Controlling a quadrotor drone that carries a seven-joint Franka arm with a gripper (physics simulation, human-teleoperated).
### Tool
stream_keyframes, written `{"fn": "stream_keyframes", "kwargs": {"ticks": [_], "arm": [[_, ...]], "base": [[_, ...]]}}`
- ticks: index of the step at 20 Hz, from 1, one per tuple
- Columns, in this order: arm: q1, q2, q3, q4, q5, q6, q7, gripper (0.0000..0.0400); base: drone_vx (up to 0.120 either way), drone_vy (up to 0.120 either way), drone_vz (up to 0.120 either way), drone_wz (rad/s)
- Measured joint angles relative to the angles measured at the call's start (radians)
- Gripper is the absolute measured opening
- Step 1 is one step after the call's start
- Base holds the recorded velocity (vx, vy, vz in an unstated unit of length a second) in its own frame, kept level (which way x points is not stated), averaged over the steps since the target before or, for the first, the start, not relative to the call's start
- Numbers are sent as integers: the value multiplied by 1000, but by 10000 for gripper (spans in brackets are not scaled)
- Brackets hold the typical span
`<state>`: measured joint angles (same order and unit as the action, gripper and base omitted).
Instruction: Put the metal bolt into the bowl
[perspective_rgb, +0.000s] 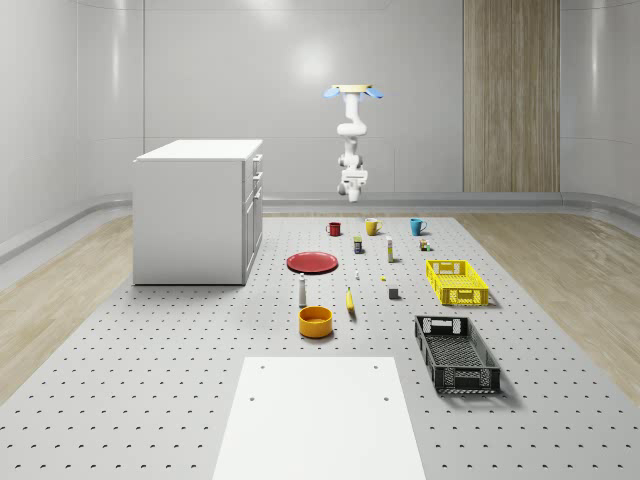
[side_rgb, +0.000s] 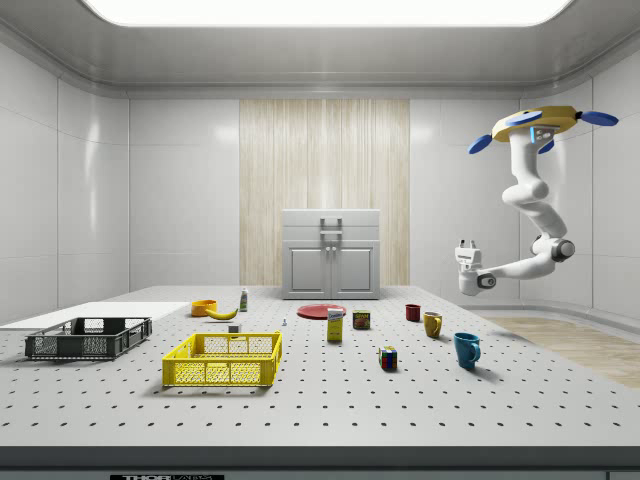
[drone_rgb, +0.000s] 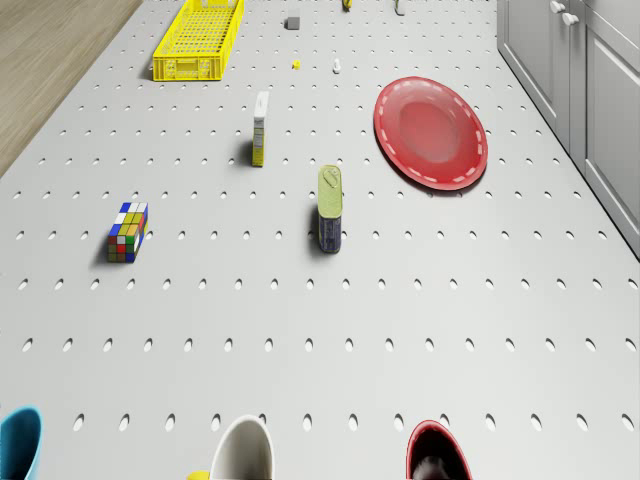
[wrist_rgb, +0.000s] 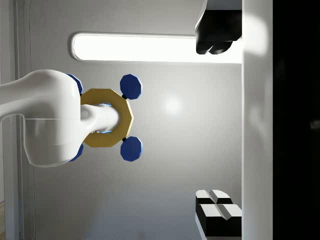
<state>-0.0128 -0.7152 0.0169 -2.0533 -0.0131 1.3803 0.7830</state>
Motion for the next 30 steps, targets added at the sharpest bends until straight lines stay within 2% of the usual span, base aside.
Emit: {"fn": "stream_keyframes", "kwargs": {"ticks": [3, 12, 16, 19, 22, 26, 28, 30], "arm": [[-2, -2, 8, -2, -11, 2, 1, 400], [-24, -8, 78, -12, -110, 10, 14, 400], [-51, -14, 163, -31, -230, 16, 31, 400], [-86, -24, 271, -70, -385, 23, 54, 400], [-140, -44, 425, -157, -616, 35, 95, 400], [-256, -93, 679, -379, -1040, 47, 202, 400], [-339, -123, 799, -511, -1268, 36, 283, 400], [-438, -151, 903, -627, -1474, 6, 372, 400]], "base": [[120, -120, 0, 0], [120, 0, 0, 0], [120, 0, 0, 0], [120, 0, 0, 0], [120, 0, 0, 0], [120, 0, 0, 0], [120, 0, 0, 0], [120, 0, 0, 0]]}}
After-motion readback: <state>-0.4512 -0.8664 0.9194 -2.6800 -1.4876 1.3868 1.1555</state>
